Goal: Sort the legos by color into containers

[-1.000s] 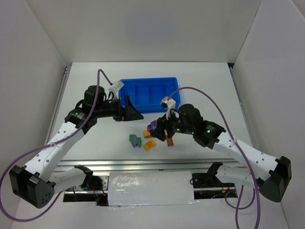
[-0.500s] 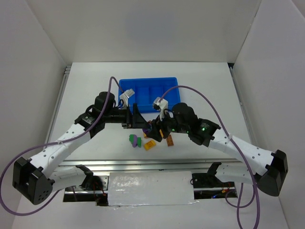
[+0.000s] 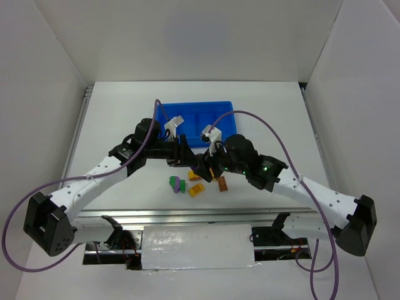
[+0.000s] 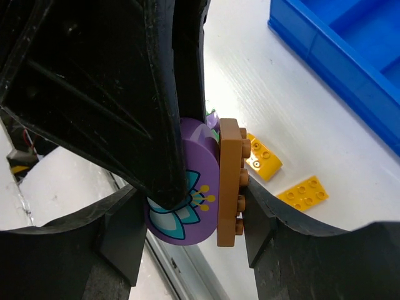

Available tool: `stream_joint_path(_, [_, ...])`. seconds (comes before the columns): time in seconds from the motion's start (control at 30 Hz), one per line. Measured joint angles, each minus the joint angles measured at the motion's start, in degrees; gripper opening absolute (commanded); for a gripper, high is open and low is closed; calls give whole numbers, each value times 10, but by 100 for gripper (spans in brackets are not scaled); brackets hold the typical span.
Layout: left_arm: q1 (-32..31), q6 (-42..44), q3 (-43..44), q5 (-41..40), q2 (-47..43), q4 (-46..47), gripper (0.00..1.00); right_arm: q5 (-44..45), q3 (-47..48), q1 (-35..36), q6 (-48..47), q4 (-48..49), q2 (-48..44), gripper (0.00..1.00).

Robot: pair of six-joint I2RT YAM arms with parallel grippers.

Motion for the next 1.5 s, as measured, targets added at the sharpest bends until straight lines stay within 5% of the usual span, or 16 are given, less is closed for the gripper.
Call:
stream_joint_path(0.07, [0, 4, 0, 0, 5, 4, 0, 7, 0, 0, 0, 0, 3, 46])
stream_joint_path(0.2, [1, 14, 13, -8, 8, -4, 0, 20, 0, 0, 2, 8, 3, 77])
stream_joint_path(0.27, [0, 24, 20, -11, 9, -6, 0, 26, 0, 0, 7, 24, 3, 84])
stream_joint_path(0.3, [0, 30, 24, -14, 9, -8, 0, 26, -1, 0, 8, 33, 1, 99])
stream_joint_path(0.97, [43, 115, 72, -28, 20, -44, 0, -1, -106, -57, 61, 93, -139, 100])
stream_joint_path(1.2, [87, 113, 79, 83, 22, -8, 0, -13, -130, -73, 59, 97, -168, 88])
stream_joint_path(1.33, [103, 113, 66, 185, 20, 22, 0, -106, -131, -134, 66, 104, -174, 92])
stream_joint_path(1.5, [104, 193, 80, 228, 2, -50, 0, -299, -105, -264, 115, 130, -141, 93])
